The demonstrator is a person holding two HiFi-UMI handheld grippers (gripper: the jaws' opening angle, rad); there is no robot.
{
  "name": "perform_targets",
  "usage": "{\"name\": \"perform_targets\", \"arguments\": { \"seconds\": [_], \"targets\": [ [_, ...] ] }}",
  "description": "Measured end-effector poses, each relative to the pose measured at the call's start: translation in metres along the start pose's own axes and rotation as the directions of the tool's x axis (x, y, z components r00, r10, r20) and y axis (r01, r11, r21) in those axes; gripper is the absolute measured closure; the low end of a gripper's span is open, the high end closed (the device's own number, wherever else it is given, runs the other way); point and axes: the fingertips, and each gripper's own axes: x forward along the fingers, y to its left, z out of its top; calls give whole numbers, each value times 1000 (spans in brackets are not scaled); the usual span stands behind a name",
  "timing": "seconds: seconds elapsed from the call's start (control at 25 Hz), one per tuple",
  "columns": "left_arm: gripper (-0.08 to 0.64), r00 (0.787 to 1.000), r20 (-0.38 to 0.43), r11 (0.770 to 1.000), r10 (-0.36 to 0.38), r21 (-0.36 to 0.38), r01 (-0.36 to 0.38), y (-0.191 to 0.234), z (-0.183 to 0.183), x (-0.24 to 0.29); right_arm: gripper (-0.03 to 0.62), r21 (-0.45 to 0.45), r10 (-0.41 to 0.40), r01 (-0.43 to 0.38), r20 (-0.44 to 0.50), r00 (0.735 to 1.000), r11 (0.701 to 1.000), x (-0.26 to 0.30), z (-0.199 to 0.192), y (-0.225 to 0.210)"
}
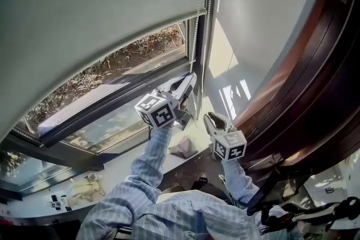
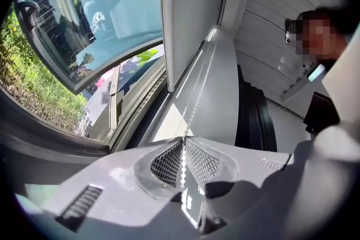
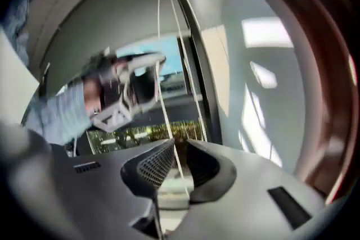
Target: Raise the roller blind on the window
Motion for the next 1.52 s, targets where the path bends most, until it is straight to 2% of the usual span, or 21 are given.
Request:
{"name": "perform_targets", "arguments": {
  "seconds": [0.04, 0.12, 0.24, 0.32, 0.36, 0.44, 0.56, 0.64, 0.68, 0.76, 0.88, 0.96, 1.08, 1.16, 1.2, 1.28, 1.36, 1.4, 1.48, 1.52],
  "targets": [
    [548, 1000, 7, 1000, -3, -2, 3, -2, 0, -1, 532, -22, 39, -37, 81, 996, 999, -4, 45, 5],
    [548, 1000, 12, 1000, -12, 3, 12, -7, -2, -2, 513, -84, 140, -124, 209, 968, 989, -12, 129, 20],
    [548, 1000, 3, 999, -31, 10, 31, -15, -7, 0, 489, -156, 280, -239, 350, 894, 958, -24, 238, 44],
    [548, 999, 0, 999, -39, 4, 39, -18, -10, 1, 483, -179, 329, -279, 405, 853, 944, -27, 294, 54],
    [548, 999, -3, 999, -41, 4, 41, -20, -11, 2, 483, -190, 337, -282, 417, 844, 940, -26, 315, 56],
    [548, 999, -10, 999, -43, 6, 43, -21, -13, 3, 483, -219, 326, -254, 424, 845, 942, -21, 346, 57],
    [548, 999, -18, 999, -41, 7, 41, -22, -15, -2, 487, -246, 297, -208, 415, 860, 947, -12, 371, 59],
    [548, 999, -18, 999, -38, 6, 38, -22, -15, -5, 571, -247, 304, -217, 408, 861, 944, -9, 376, 65],
    [548, 999, -17, 999, -37, 3, 37, -22, -15, -6, 575, -245, 306, -219, 414, 857, 944, -10, 376, 68],
    [548, 999, -13, 999, -43, -3, 43, -22, -13, -8, 576, -262, 278, -169, 467, 840, 950, -14, 376, 69],
    [548, 999, -22, 999, -48, -7, 48, -22, -16, -16, 577, -313, 214, -35, 561, 800, 949, -22, 370, 71],
    [548, 998, -57, 1000, -20, -15, 19, -17, -32, -24, 577, -308, 196, -23, 546, 815, 951, -16, 353, 72],
    [548, 988, -147, 995, 49, -83, -62, 5, -80, -43, 577, -273, 146, -18, 458, 877, 962, 9, 304, 56],
    [548, 965, -239, 982, 107, -125, -140, 27, -126, -64, 577, -225, 111, -24, 385, 916, 974, 28, 254, 42],
    [548, 945, -295, 973, 139, -137, -186, 38, -152, -77, 577, -197, 97, -29, 347, 933, 980, 36, 224, 37],
    [548, 892, -408, 946, 195, -162, -281, 59, -206, -106, 577, -157, 66, -24, 270, 960, 987, 49, 160, 31],
    [548, 823, -516, 916, 239, -161, -367, 75, -257, -138, 578, -133, 30, -5, 194, 981, 991, 61, 99, 29],
    [547, 779, -571, 908, 259, -130, -397, 82, -279, -155, 578, -122, 14, 4, 150, 989, 993, 66, 71, 29],
    [546, 691, -659, 911, 297, -23, -413, 90, -310, -184, 578, -103, -5, 12, 65, 998, 995, 76, 24, 28],
    [546, 665, -678, 915, 312, 26, -402, 91, -317, -194, 577, -98, -9, 12, 37, 999, 995, 78, 8, 28]
  ]
}}
